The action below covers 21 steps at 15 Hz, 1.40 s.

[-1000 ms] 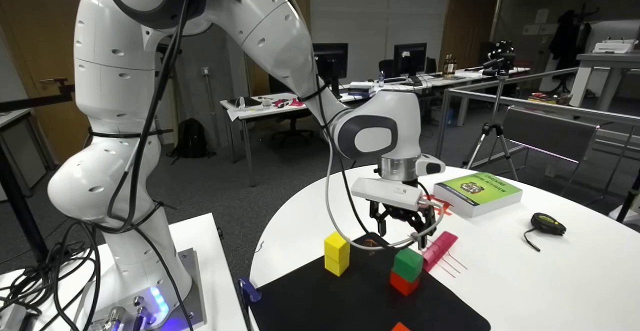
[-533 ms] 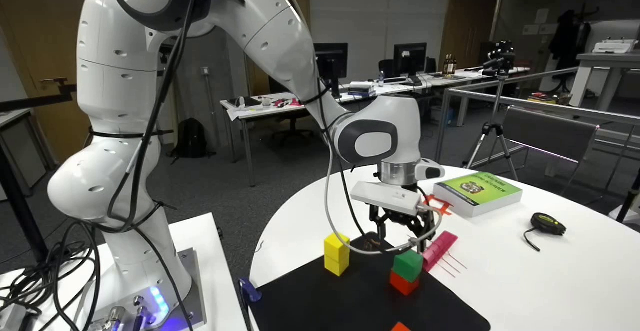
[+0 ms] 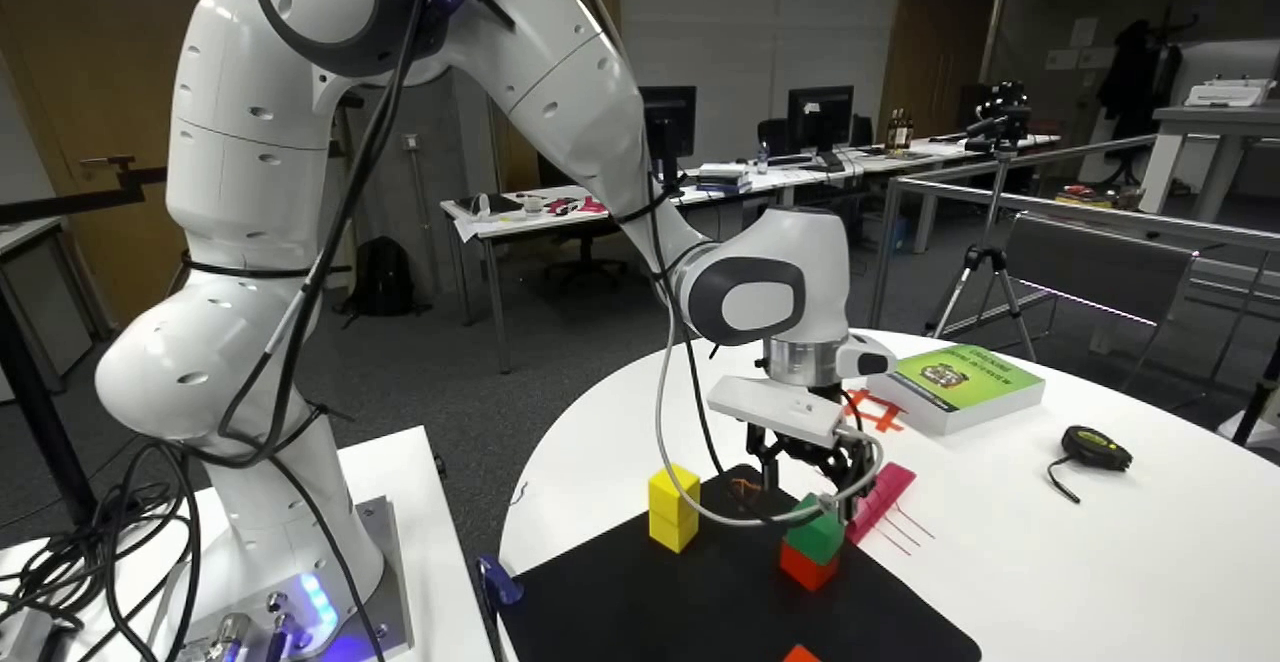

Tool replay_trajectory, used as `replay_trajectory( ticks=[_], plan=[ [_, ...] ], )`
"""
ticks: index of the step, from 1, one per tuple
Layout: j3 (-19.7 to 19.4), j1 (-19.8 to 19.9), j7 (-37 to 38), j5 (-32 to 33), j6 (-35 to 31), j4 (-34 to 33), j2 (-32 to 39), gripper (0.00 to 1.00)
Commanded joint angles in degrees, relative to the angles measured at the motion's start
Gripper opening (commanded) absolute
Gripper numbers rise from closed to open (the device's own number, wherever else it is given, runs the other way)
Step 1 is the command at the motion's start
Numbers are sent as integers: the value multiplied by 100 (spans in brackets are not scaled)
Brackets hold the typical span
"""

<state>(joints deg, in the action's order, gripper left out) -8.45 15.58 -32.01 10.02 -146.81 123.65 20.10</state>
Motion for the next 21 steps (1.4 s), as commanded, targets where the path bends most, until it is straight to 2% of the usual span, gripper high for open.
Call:
replay_trajectory(
  ticks=[1, 14, 15, 17, 21],
  plan=[
    [-56, -21, 276, 142, -49, -249, 171, 100],
    [-69, -79, 696, 324, 175, -696, 690, 99],
    [-71, -86, 704, 332, 186, -704, 708, 76],
    [-64, -92, 691, 342, 185, -702, 725, 72],
    [-108, -154, 779, 415, 197, -661, 702, 42]
  ],
)
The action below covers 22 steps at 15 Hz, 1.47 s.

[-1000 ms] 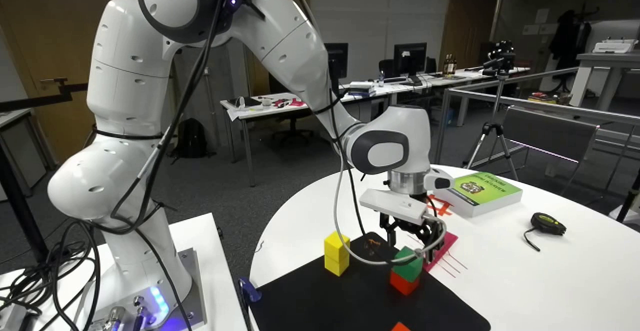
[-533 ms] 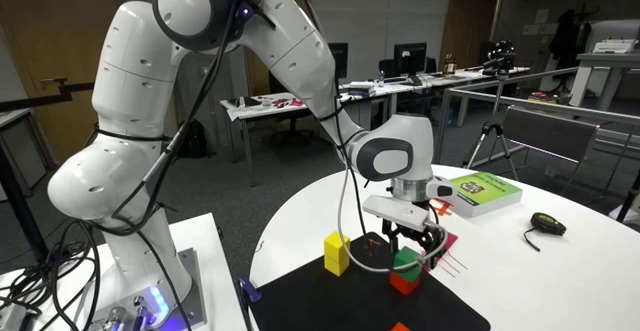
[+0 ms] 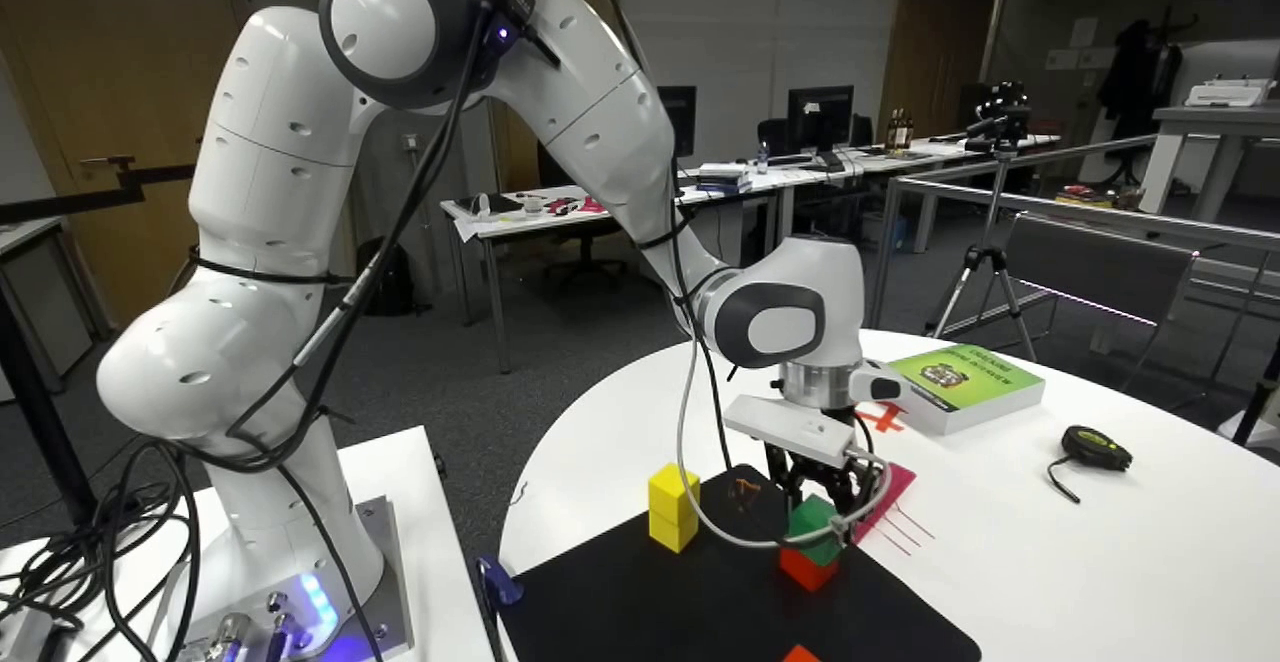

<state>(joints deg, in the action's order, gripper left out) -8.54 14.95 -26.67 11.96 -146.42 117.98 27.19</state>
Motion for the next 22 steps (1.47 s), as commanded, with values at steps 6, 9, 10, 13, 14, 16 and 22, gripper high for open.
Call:
replay_trajectory(
  ticks=[6, 9, 10, 13, 14, 16, 22],
  plan=[
    [-179, 29, 148, 290, 120, 437, -432, 32],
    [-327, 128, 63, 344, 59, 860, -686, 32],
    [-386, 169, 12, 369, 3, 1040, -791, 32],
    [-451, 340, -292, 435, -196, 1602, -1114, 32],
    [-474, 373, -377, 490, -266, 1802, -1237, 32],
    [-531, 438, -541, 588, -326, 2152, -1466, 32],
    [-615, 572, -928, 516, -788, 2911, -1818, 32]
  ],
)
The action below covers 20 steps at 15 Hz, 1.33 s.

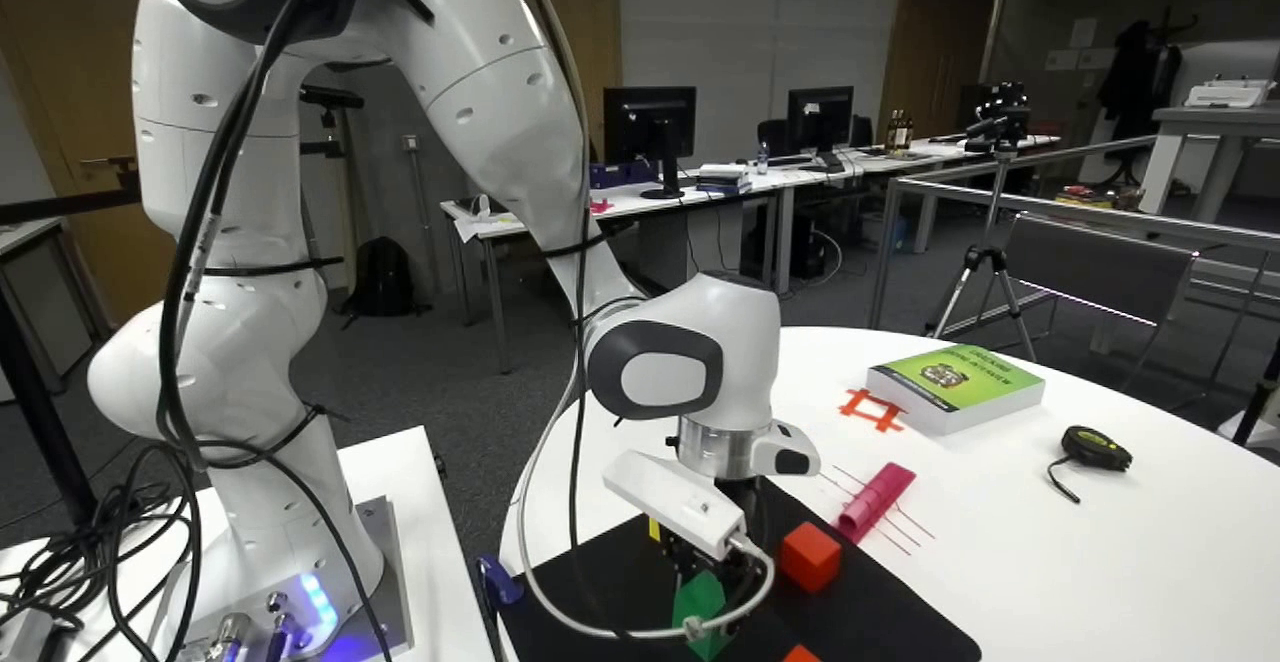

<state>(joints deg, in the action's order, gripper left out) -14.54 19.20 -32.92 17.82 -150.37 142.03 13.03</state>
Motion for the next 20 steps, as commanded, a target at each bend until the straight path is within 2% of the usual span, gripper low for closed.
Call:
replay_trajectory(
  ticks=[1, 4, 7, 20],
  plan=[
    [4, 189, -379, -175, -563, 591, -392, 32],
    [36, 277, -546, -397, -1020, 811, -350, 32],
    [-10, 283, -518, -331, -1355, 941, -275, 32],
    [-215, -48, 294, 211, -1342, 717, 97, 32]
  ],
)
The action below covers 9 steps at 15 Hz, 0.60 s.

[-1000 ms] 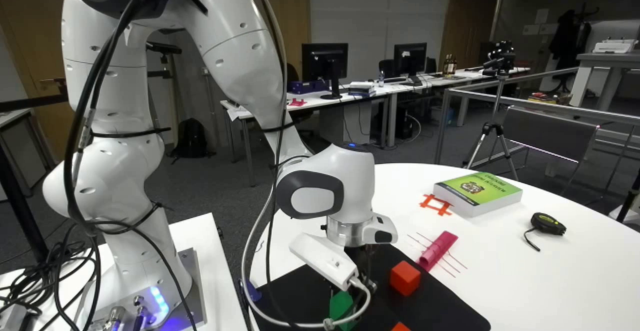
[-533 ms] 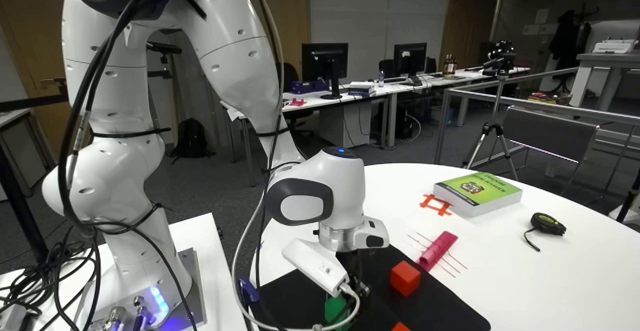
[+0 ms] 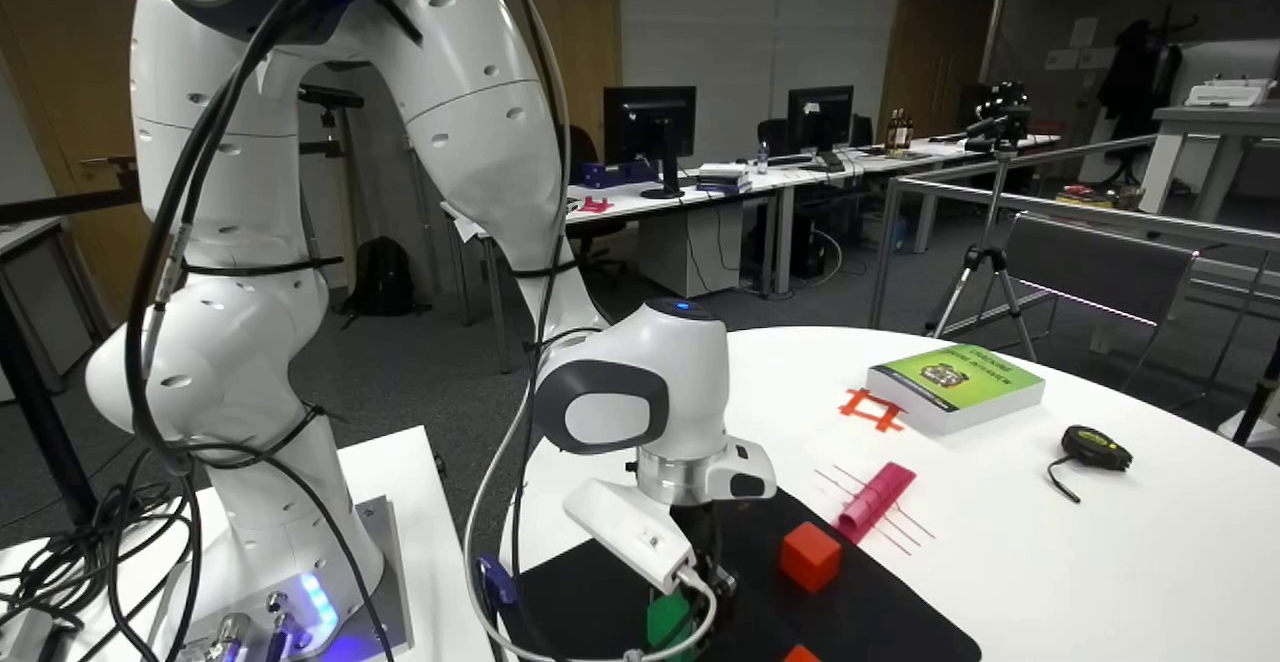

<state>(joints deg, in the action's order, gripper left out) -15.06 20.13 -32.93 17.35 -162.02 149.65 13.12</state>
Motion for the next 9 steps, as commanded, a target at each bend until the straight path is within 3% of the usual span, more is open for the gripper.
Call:
replay_trajectory(
  ticks=[1, 9],
  plan=[
    [-188, -169, 409, 344, -163, -72, 113, 32],
    [-346, -413, 1048, 824, -142, -326, 426, 32]
  ],
)
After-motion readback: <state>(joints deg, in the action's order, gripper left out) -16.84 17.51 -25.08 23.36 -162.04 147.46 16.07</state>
